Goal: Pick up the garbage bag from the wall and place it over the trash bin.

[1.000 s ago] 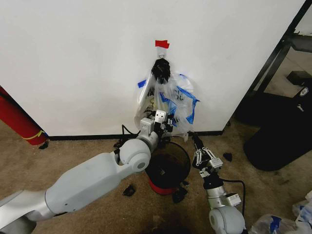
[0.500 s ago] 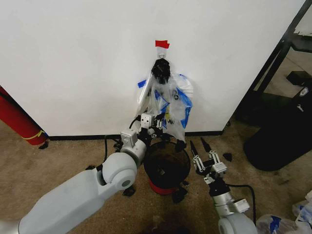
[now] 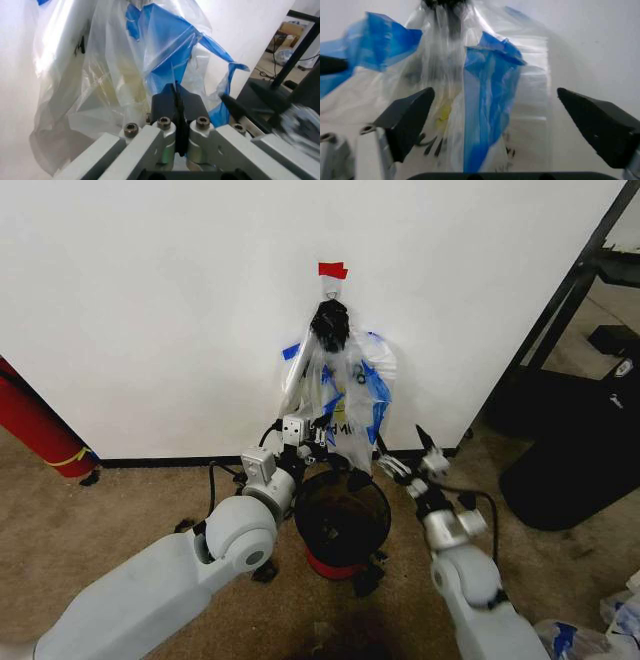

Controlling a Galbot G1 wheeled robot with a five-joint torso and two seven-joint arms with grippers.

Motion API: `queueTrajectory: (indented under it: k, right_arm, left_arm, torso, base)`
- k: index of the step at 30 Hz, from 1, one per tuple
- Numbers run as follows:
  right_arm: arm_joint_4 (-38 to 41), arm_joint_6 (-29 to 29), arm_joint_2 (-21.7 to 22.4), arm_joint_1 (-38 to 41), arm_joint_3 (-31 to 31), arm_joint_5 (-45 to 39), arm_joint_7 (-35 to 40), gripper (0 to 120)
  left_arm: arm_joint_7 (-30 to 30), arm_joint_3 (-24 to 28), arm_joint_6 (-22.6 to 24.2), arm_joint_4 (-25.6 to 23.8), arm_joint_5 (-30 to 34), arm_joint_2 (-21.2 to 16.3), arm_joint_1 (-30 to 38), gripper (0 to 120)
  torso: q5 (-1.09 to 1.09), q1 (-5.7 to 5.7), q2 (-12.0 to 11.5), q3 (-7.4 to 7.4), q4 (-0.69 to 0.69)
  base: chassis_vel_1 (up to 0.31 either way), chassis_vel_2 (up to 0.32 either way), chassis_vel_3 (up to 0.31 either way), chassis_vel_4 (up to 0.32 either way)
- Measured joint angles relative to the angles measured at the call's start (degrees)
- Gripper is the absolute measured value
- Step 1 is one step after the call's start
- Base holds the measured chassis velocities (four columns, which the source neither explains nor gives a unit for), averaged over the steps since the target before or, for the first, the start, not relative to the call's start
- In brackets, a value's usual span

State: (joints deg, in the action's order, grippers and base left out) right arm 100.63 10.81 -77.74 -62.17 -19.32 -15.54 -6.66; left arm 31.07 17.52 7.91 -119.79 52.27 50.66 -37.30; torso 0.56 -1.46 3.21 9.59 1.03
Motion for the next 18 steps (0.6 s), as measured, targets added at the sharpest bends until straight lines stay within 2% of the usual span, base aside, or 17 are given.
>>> queueTrajectory:
  k: [5, 6, 7, 18]
  right_arm:
    - [-2.80, -0.15, -0.78, 2.48, 1.68, -0.51, 0.39, 72]
    - [-3.08, -0.19, -1.22, 2.67, 2.01, -0.73, 0.96, 65]
    - [-3.08, -0.19, -1.22, 2.67, 2.01, -0.73, 0.96, 65]
    - [-2.52, 0.27, -1.82, 2.33, 1.96, -0.30, 2.81, 20]
  left_arm:
    - [0.09, -0.42, 0.07, -0.12, 0.09, -0.08, -0.28, 0]
    - [0.10, -0.67, 0.08, -0.15, 0.12, -0.10, -0.43, 0]
    - [0.10, -0.67, 0.08, -0.15, 0.12, -0.10, -0.43, 0]
    - [0.20, -2.45, 0.15, -0.74, 0.19, -0.76, -2.06, 0]
  torso:
    - [0.00, 0.00, 0.00, 0.00, 0.01]
    - [0.00, 0.00, 0.00, 0.00, 0.01]
    - [0.00, 0.00, 0.00, 0.00, 0.01]
    - [-0.01, 0.00, 0.00, -0.01, 0.02]
  base:
    - [0.000, 0.000, 0.000, 0.000]
    - [0.000, 0.000, 0.000, 0.000]
    - [0.000, 0.000, 0.000, 0.000]
    - [0.000, 0.000, 0.000, 0.000]
